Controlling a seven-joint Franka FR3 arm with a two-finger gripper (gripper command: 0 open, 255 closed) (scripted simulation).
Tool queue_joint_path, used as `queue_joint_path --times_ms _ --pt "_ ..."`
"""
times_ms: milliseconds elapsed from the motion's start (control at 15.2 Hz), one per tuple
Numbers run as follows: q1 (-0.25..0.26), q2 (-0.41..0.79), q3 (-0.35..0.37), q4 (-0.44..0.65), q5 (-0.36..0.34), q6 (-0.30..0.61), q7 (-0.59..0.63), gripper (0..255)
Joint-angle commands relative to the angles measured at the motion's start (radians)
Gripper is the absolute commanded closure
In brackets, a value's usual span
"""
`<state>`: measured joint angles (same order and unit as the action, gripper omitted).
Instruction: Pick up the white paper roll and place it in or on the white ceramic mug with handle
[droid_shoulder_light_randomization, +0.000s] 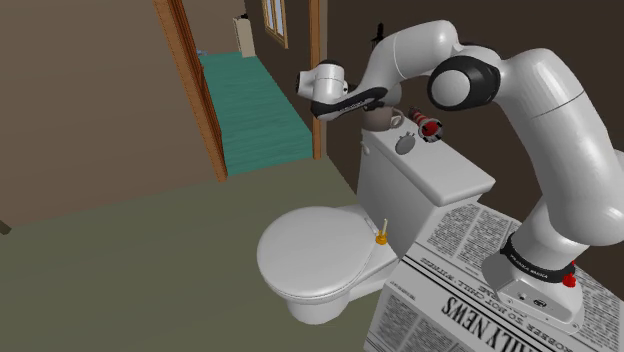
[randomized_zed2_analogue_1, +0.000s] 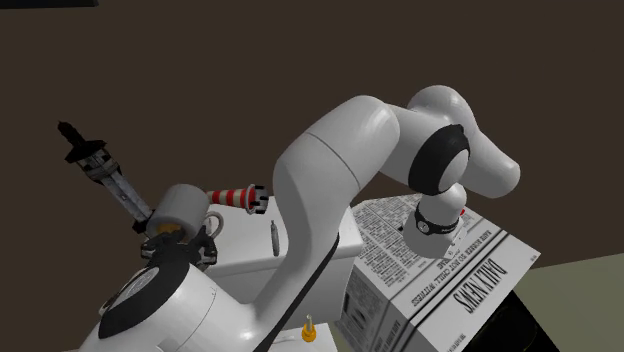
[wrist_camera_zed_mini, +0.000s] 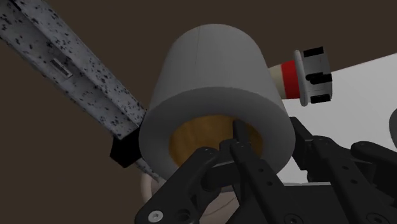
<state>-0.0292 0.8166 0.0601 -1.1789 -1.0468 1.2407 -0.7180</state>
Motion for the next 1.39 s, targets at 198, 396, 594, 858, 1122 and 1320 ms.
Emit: queue_joint_path --times_ms 198,396,594,858,1122,1320 --pt "-0.007 0.008 0.013 -0.006 -0.001 0.021 0.005 255" --pt "-0.009 0.006 0.016 -0.008 -0.003 0.019 0.005 0" --pt "-0.008 0.01 0.016 0.0 -0.004 0.016 0.002 0" --pt "0.027 0.059 0.017 0.101 -0.003 -0.036 -0.027 0" --pt "0.063 0.119 0.013 0.22 -0.008 -0.089 -0.067 0" --pt "0.063 0.119 0.013 0.22 -0.008 -0.089 -0.067 0"
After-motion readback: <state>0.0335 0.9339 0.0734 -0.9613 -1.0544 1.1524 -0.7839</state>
